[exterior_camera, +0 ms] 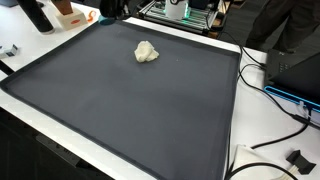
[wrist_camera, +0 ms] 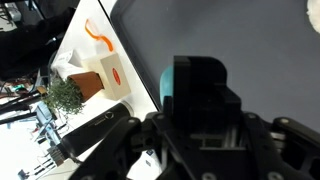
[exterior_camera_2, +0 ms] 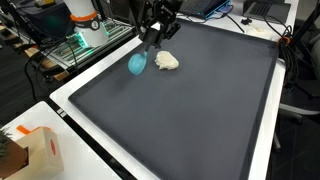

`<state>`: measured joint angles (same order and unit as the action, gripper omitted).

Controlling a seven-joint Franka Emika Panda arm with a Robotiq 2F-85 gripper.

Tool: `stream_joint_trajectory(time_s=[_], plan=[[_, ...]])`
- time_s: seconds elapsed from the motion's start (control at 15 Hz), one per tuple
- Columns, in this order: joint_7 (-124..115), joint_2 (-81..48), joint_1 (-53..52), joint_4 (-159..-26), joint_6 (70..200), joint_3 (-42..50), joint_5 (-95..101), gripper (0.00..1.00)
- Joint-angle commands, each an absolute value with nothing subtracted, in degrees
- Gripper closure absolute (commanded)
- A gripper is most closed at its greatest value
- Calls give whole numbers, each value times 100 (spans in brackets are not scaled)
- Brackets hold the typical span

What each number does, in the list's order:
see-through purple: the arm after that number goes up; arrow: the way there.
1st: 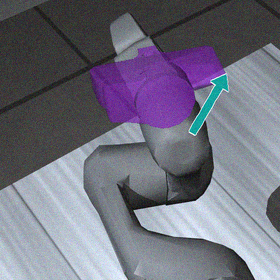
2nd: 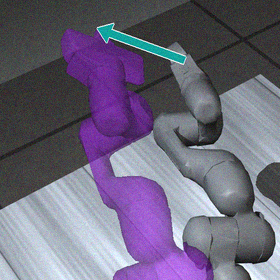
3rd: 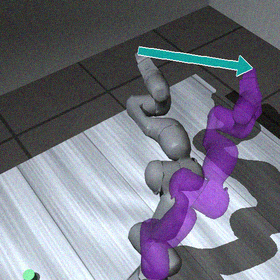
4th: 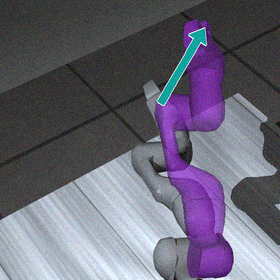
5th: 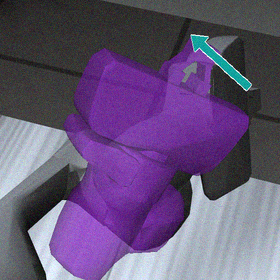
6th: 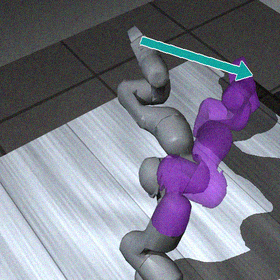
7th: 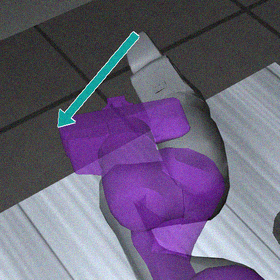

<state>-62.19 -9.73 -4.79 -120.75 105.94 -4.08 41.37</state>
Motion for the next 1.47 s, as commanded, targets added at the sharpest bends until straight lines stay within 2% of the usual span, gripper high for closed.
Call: stream_joint_trajectory(time_s=[0.0,0.53,1.4], plan=[[-6774,-1328,-627,-11896,10347,-297,4465,75],[-7238,-1937,-724,-11702,10105,-220,4687,75],[-6127,-2037,-780,-11739,10291,-295,4560,75]])
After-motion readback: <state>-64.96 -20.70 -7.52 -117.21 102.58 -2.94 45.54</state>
